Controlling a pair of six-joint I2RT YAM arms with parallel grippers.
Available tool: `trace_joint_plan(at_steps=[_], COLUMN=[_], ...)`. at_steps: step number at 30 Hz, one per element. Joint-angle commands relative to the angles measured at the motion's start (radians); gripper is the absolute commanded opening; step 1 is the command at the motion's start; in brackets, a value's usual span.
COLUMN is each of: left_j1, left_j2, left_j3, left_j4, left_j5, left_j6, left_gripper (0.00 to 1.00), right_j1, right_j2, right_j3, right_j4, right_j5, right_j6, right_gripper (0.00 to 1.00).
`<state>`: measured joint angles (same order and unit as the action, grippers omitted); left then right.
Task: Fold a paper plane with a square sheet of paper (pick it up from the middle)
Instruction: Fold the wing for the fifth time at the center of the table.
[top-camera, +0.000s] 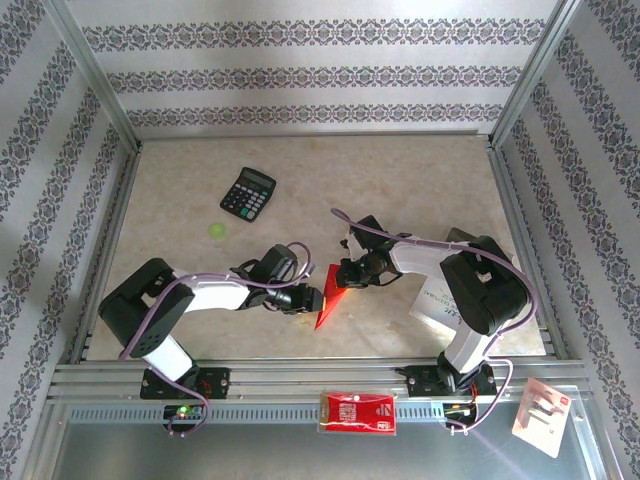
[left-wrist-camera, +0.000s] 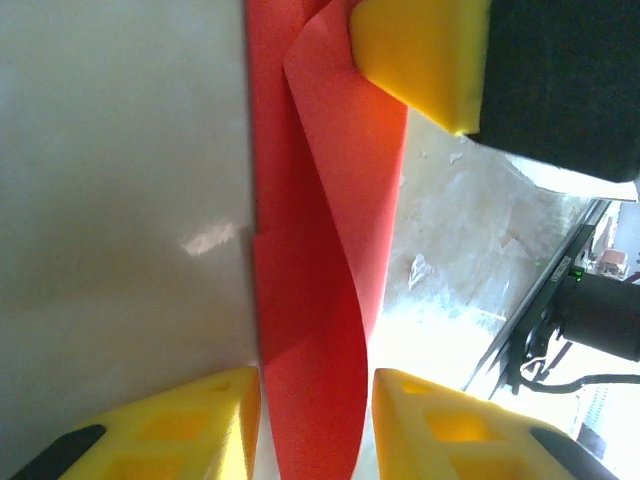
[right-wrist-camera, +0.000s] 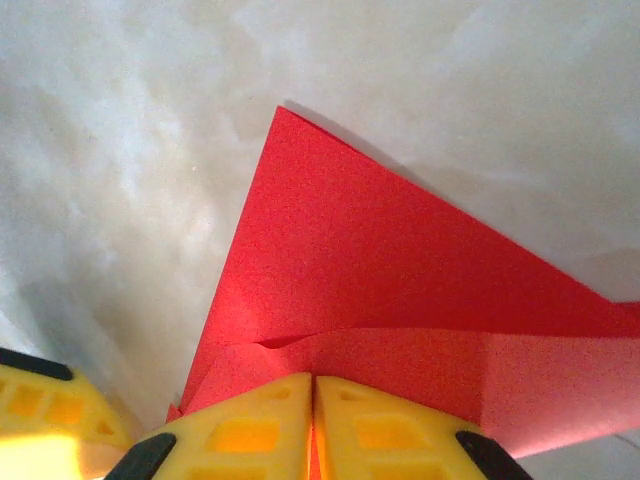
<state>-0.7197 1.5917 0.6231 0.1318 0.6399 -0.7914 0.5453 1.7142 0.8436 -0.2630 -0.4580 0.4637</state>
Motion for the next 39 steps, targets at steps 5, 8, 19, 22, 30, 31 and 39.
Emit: trace_joint_plan(at_steps=[5,8,19,22,30,31,39], left_j1=[-0.047,-0.089,-0.101,-0.090,-0.071,-0.069,-0.061], left_j2=[-0.143,-0.101,0.055,0.064,0.072,0.075,0.093], left_j3=[0.030,0.054,0.121,0.116,0.077,0.072,0.048], left_j4=[-0.147,-0.089,-0.006,-0.002,0.023,0.026,0.026], left_j5=[-0.075,-0.043,-0.023,-0.023,-0.014,-0.013,-0.016], left_j6=[0.036,0.019,0.028,0.030,0.023,0.024,0.033], left_gripper=[0.27,0.19,0.13,0.13,0.12,0.12,0.12], right_j1=[-0.007,-0.007,-0.005,-0.005,-0.005,-0.005,-0.005], right_j2=[0.039,0.036,0.032,0.032,0.033,0.033,0.038], right_j3=[-0.003,-0.005,-0.014,-0.013,-0.015,-0.015,-0.014], right_j4=[-0.047,-0.047,-0.045,-0.046,-0.045,-0.045,-0.045], right_j5=[0.071,0.072,0.072,0.072,0.071,0.071,0.072], right_j6=[-0.024,-0.022,-0.020,-0.022,-0.023,-0.022,-0.022], right_gripper=[0.14,0.13,0.13,0.13,0.13,0.13,0.13])
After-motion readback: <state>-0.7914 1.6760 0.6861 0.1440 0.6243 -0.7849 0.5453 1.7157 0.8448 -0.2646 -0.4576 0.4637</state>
